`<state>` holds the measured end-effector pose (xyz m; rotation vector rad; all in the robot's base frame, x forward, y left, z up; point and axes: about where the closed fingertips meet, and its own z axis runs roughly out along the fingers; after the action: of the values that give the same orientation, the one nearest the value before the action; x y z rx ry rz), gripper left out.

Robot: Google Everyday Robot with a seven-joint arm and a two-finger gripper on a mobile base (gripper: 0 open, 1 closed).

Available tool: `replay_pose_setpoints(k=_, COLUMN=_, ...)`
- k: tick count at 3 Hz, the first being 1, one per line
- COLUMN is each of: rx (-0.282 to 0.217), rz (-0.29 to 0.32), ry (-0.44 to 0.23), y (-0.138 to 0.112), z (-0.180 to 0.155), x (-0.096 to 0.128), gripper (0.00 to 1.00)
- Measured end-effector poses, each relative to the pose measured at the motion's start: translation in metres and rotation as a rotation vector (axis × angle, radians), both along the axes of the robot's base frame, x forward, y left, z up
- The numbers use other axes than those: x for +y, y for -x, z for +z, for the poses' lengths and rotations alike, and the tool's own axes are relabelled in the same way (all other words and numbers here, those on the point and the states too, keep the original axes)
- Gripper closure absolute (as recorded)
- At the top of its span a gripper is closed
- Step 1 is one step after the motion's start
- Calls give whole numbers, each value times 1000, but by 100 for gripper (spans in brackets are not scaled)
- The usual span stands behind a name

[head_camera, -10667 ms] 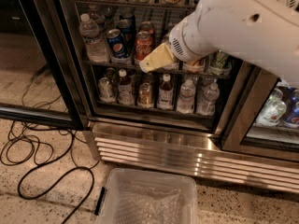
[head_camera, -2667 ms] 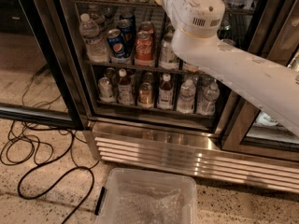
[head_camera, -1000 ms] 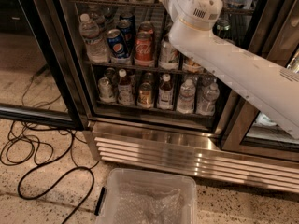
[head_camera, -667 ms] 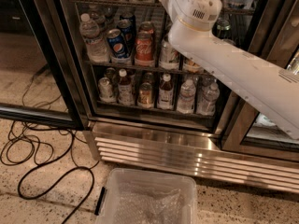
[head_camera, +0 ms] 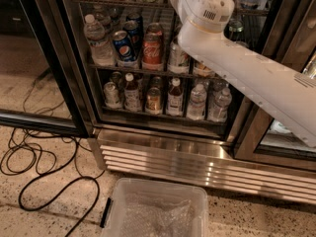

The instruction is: Pick orange can from top shelf of fridge

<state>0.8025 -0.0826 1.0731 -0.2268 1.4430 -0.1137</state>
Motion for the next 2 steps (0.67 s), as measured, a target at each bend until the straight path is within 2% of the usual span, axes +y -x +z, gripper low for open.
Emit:
replay_pose_setpoints(k=1, rx=0, rz=0, ry=0, y=0, z=0, x=0, gripper=100)
replay_pose_setpoints(k=2, rx=0, rz=0, ry=0, y=0, z=0, x=0, gripper=100)
